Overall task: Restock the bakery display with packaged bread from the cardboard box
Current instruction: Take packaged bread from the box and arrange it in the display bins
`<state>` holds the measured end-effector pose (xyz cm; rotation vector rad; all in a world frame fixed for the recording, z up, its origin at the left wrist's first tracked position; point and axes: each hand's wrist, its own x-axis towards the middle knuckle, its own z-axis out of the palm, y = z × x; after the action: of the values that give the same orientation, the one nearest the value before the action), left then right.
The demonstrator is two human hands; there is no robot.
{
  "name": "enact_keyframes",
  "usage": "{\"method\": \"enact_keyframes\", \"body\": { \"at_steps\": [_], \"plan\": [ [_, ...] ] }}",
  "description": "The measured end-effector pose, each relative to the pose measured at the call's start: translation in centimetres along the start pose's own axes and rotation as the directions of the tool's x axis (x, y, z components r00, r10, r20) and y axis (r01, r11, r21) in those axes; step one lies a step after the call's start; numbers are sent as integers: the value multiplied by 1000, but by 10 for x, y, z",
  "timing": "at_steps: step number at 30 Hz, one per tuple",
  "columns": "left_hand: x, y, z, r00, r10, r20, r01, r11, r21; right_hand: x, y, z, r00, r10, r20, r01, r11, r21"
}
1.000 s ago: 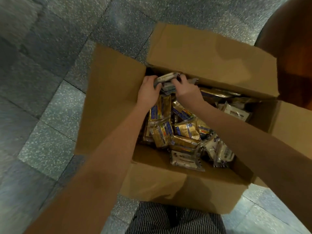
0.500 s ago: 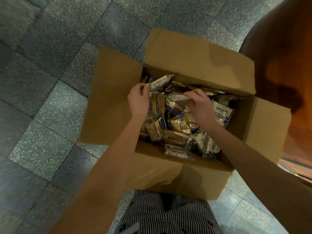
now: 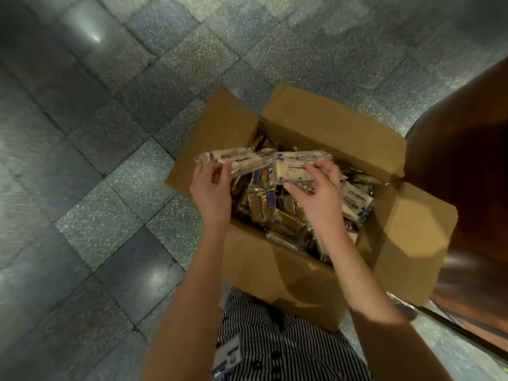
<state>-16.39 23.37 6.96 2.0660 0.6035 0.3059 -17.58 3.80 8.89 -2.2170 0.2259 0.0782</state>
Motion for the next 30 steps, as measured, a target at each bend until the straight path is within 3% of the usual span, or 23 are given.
{"method": "enact_keyframes", "body": {
  "at_steps": [6, 10, 14, 18, 22, 25, 30],
  "plan": [
    [-86, 9, -61, 987, -83, -136, 67, 990, -121, -67, -18, -29, 993, -65, -101, 84, 975, 207],
    [-140, 2, -100, 933, -302, -195, 227, 917, -329, -103, -31, -34, 989, -106, -106, 127, 968, 218],
    [-200, -6, -146, 864, -439, -247, 272, 819, -505, -137, -50, -31, 991, -113, 78, 87, 956, 280],
    [-262, -18, -194, 787, -514, -341, 265, 781, -566, -176, -69, -14, 951, -92, 295, -14, 941, 339],
    [-320, -32, -242, 687, -604, -404, 239, 712, -660, -226, -85, 9, 862, -79, 501, -155, 900, 407],
    [-366, -44, -265, 572, -727, -380, 221, 583, -782, -271, -90, 26, 793, -127, 596, -180, 886, 428],
    [-482, -64, -301, 401, -842, -361, -32, 381, -924, -379, -90, 41, 627, -238, 742, -140, 902, 407]
  ]
}}
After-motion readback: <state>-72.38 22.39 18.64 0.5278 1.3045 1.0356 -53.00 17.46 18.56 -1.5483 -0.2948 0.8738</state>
